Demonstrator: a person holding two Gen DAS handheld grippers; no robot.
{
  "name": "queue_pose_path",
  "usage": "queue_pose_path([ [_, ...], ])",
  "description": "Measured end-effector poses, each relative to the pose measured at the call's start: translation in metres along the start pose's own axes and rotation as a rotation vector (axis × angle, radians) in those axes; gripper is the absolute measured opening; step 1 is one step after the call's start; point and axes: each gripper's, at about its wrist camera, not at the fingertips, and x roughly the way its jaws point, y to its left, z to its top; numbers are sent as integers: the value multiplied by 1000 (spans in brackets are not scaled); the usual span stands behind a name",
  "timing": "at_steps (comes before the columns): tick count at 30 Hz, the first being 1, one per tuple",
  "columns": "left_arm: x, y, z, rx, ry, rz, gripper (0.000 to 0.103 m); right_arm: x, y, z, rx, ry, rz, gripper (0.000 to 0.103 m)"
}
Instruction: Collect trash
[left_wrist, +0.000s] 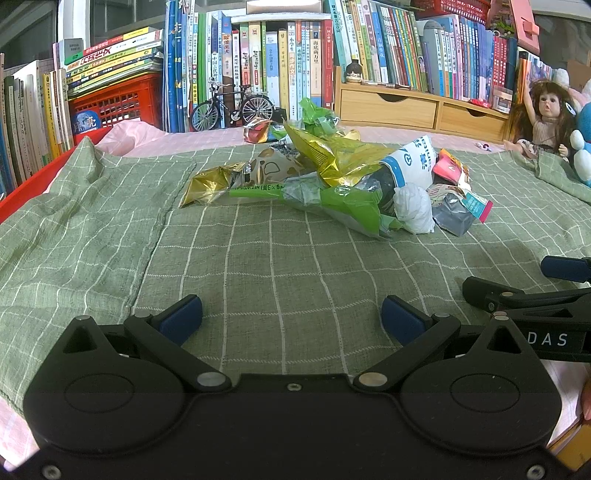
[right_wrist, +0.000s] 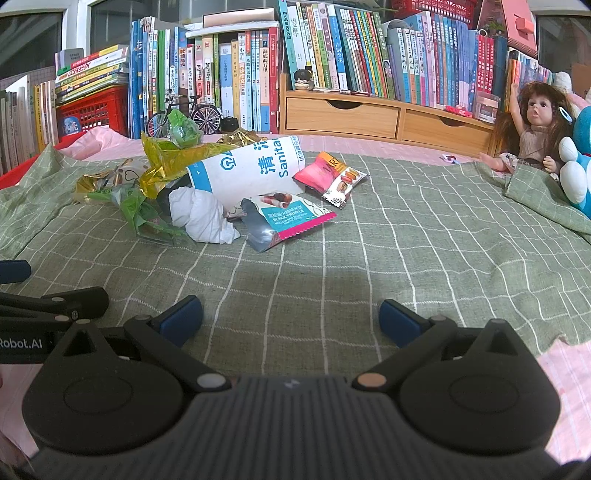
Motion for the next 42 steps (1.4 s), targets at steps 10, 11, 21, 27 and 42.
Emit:
queue_pose_path([
  [10,-1,0,0,0,-1,0,103,0,0,0,0,-1,0,103],
  [11,-1,0,0,0,-1,0,103,0,0,0,0,-1,-1,103],
  [21,-3,3,5,-3,-1,1,103,0,0,0,2,-1,-3,103],
  [27,-5,4,7,-3,-2,1,103,0,0,0,2,-1,-3,103],
  [42,-4,4,5,-2,-2,1,103,0,1,0,3,-2,-4,103],
])
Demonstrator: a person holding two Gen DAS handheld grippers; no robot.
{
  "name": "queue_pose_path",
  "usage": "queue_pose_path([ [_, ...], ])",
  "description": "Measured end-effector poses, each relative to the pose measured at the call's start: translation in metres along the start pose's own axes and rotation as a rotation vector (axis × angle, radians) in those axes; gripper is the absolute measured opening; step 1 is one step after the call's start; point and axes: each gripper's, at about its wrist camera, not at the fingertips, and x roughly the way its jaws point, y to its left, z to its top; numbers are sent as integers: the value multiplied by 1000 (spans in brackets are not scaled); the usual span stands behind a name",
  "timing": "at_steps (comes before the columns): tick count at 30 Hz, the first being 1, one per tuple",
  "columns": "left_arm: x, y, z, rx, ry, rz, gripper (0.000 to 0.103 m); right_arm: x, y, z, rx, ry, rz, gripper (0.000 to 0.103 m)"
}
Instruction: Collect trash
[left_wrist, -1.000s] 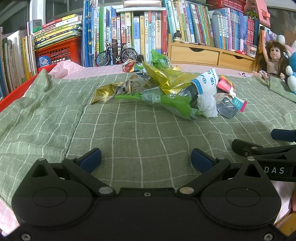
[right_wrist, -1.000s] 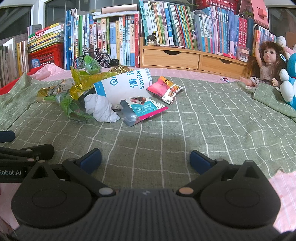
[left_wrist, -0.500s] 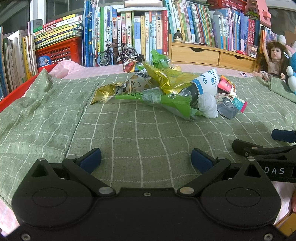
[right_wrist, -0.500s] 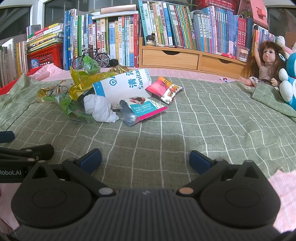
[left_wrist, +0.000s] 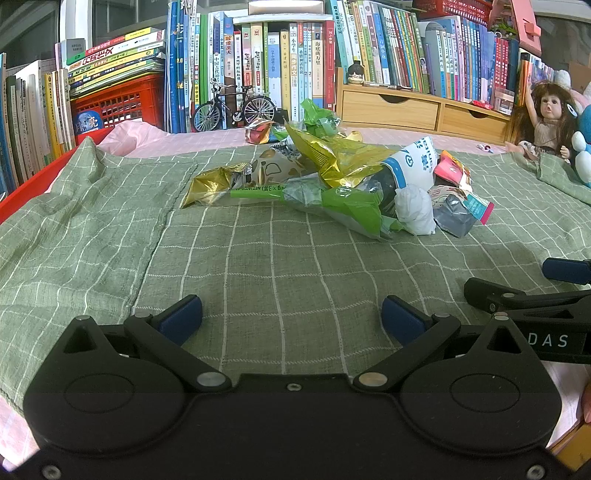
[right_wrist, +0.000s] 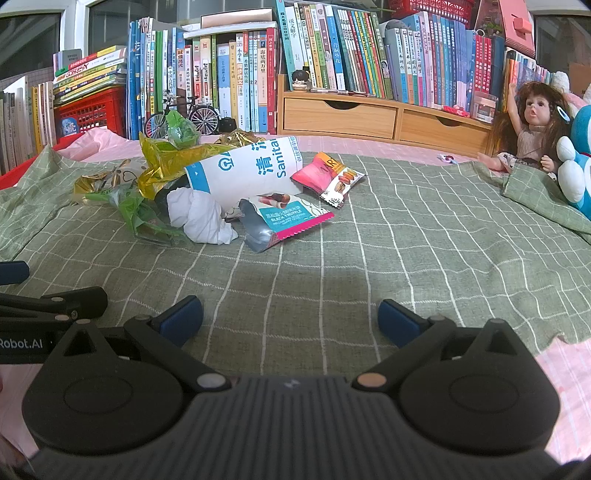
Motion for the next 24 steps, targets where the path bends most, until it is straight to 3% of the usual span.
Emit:
queue_pose_path([
  [13,12,7,16,67,61,-71,103,2,-3,5,-32,29,41,103],
  [24,26,16,31,96,108,-117,103,13,-9,32,-69,174,74,103],
])
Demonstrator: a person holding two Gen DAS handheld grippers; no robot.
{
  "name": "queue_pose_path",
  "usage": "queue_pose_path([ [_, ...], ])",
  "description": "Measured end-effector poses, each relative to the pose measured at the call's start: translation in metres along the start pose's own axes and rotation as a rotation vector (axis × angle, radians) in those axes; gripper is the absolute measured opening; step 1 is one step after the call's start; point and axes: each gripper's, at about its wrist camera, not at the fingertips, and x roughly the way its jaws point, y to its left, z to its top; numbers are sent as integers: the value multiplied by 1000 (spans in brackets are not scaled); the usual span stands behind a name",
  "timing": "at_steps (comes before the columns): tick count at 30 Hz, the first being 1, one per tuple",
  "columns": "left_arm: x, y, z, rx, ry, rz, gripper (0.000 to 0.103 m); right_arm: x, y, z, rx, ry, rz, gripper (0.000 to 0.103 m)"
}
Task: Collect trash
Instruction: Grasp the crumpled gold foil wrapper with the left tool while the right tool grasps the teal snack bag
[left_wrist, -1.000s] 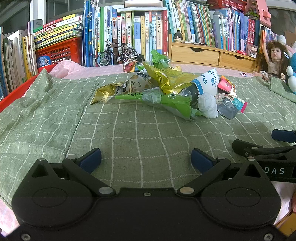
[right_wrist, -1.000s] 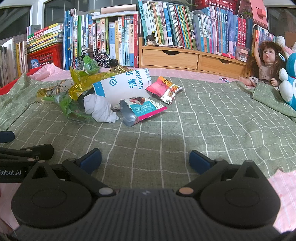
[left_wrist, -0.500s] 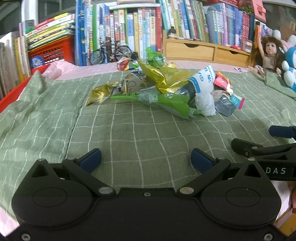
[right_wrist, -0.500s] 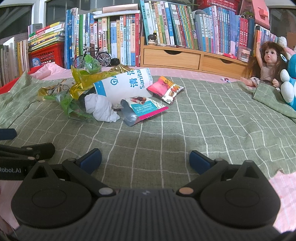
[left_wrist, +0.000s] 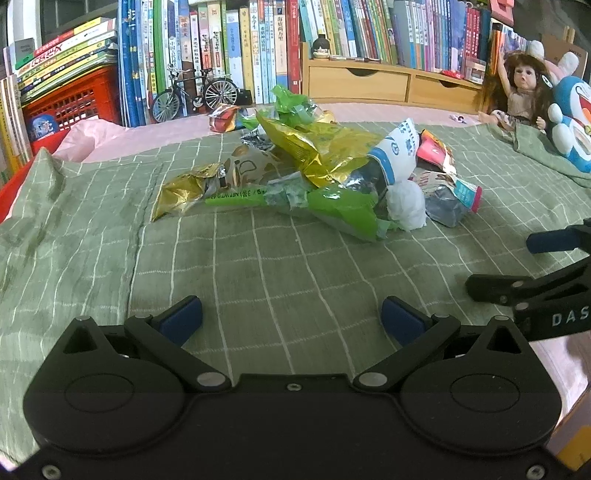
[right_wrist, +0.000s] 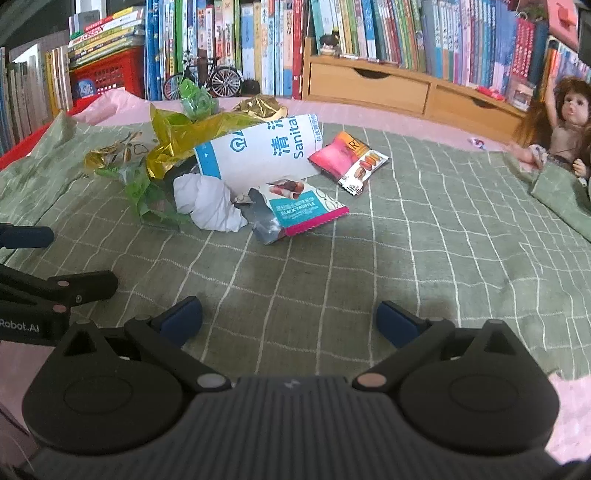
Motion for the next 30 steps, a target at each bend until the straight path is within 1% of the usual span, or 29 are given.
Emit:
queue_pose_path([
  [3,6,13,10,-24,3,16,103,-2,-5,6,6,-22,-36,103],
  [6,12,36,22,-87,-2,51,103,-6,-17,14,34,-55,-17,103],
  [9,22,64,34,-147,7,25,103,-3,-27,22,61,-70,23,103],
  [12,26,87,41,-172,-10,11,103,4,-31,30,51,-74,34,103],
  [14,28,96,44,-160,-28,5,103,9,-29,33,23,-78,53,103],
  [17,33,101,52,-111,-49,9,103,17,-24,41,-23,-97,90,103],
  [21,38,102,62,-72,-65,17,99,32,-16,50,-73,-92,94,102],
  [23,41,102,70,-66,-69,22,98,38,-13,52,-91,-89,103,99],
  [25,45,102,79,-59,-79,26,98,42,-11,53,-103,-88,109,98],
  [27,51,100,87,-31,-83,27,98,42,-11,52,-109,-93,117,98],
  [30,58,96,92,5,-84,54,92,41,-13,51,-101,-97,125,97],
])
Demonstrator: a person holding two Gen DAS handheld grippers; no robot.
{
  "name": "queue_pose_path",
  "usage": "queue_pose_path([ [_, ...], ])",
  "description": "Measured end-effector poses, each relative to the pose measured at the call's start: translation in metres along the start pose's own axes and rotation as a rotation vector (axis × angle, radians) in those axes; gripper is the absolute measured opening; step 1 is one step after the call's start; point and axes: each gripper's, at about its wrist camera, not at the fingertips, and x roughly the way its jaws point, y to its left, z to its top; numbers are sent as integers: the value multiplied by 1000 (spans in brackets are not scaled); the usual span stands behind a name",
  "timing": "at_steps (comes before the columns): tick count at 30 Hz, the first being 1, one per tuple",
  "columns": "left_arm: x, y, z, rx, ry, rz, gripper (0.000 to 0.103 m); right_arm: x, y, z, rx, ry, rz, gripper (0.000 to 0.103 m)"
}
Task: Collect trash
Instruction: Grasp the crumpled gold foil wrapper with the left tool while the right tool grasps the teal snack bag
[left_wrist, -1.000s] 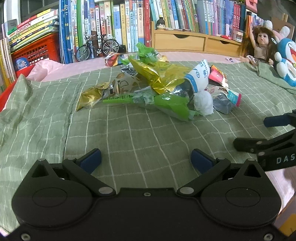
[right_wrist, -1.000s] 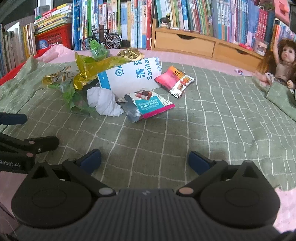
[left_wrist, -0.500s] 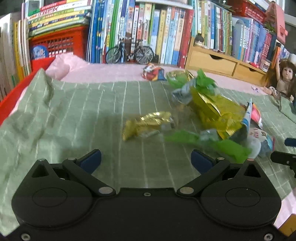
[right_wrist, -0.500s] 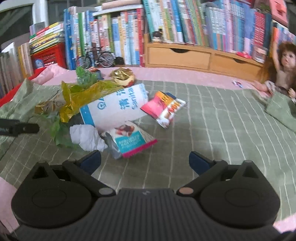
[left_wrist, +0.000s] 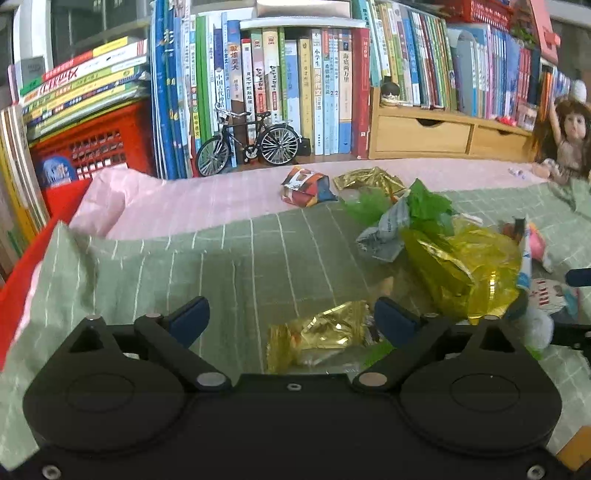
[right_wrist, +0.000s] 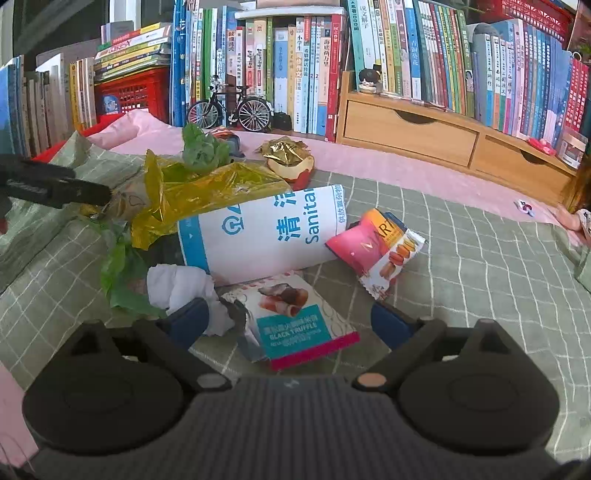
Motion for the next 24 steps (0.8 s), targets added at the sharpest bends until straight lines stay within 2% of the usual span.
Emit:
queue_pose_path([
  [3,7,4,-4,-35,17,-13,82,-3,-2,-3,10,0,10,95],
  [5,12,13,-9,-107,35,-47,70,-4,-2,-5,7,2,9,93],
  [8,20,24,-15,-186,63,-89,69,-2,-2,-6,22,8,23,90],
  [13,22,30,-16,-213,42,-79,69,2,2,-4,20,0,10,90],
  [14,23,32,-16,-224,41,-83,66,2,3,-3,11,-7,8,89],
  [15,24,33,-16,-231,39,-81,64,2,4,-2,3,-12,11,86],
  [17,26,35,-16,-248,30,-77,57,3,6,-1,-1,-21,11,73],
  [18,26,37,-16,-262,22,-77,55,3,5,0,7,-23,8,58],
  [21,24,40,-15,-290,7,-84,51,2,3,-1,29,-32,10,53],
  [24,21,41,-16,-295,0,-71,49,-4,2,-3,37,-43,9,52],
])
